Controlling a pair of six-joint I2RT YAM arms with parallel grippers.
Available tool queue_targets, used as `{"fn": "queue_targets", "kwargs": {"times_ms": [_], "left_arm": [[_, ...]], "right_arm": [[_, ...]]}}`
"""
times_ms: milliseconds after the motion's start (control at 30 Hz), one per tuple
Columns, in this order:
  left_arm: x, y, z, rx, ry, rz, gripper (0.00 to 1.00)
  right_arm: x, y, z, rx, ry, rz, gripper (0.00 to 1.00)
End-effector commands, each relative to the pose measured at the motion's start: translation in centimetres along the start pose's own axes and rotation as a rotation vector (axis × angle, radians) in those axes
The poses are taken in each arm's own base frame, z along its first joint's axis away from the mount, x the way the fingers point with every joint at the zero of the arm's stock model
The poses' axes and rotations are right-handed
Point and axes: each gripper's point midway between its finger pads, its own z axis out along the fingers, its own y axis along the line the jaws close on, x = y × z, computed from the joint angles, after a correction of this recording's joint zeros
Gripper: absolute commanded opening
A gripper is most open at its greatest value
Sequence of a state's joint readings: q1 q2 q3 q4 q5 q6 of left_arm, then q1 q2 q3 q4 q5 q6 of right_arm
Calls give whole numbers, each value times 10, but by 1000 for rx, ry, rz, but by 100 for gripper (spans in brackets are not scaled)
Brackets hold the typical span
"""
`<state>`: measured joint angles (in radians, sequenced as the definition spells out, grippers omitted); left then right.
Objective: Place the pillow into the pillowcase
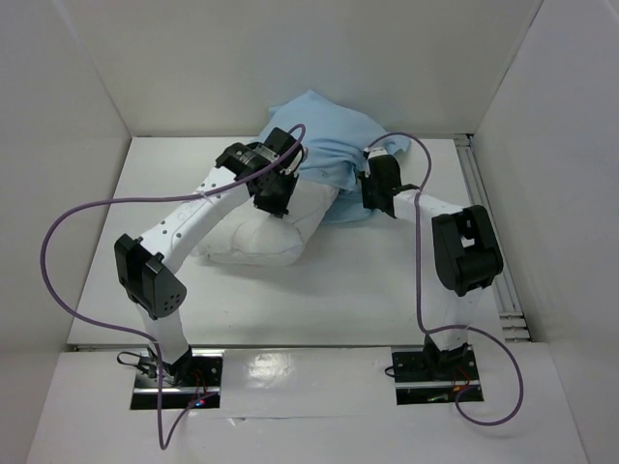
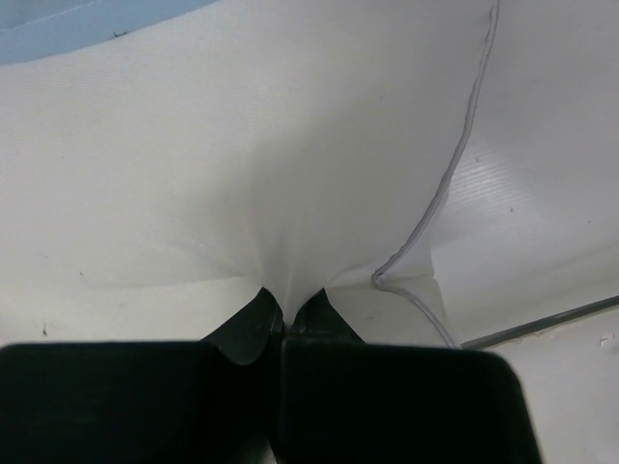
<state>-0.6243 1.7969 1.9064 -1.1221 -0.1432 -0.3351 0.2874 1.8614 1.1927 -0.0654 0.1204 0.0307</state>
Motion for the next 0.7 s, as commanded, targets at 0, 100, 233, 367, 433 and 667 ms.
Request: {"fn": "queue_targets", "kwargs": {"times_ms": [0, 100, 233, 367, 433, 667], "left_arm": [[-35, -5, -22, 56, -171, -7, 0], [-33, -9, -20, 76, -166, -6, 0], [-39, -18, -21, 122, -184, -29, 0], [-47, -39, -19, 200, -221, -108, 0], [-50, -59, -18, 247, -236, -155, 0], [-95, -80, -50, 275, -380, -249, 0]], "right_arm": [[-48, 13, -15, -55, -159, 34, 19], [-42, 13, -20, -38, -146, 40, 0], [-48, 17, -45, -60, -179, 55, 0], [-32, 43, -75, -132, -128, 78, 0], [-18, 70, -90, -223, -90, 109, 0], [-77, 143, -234, -534, -199, 106, 0]]}}
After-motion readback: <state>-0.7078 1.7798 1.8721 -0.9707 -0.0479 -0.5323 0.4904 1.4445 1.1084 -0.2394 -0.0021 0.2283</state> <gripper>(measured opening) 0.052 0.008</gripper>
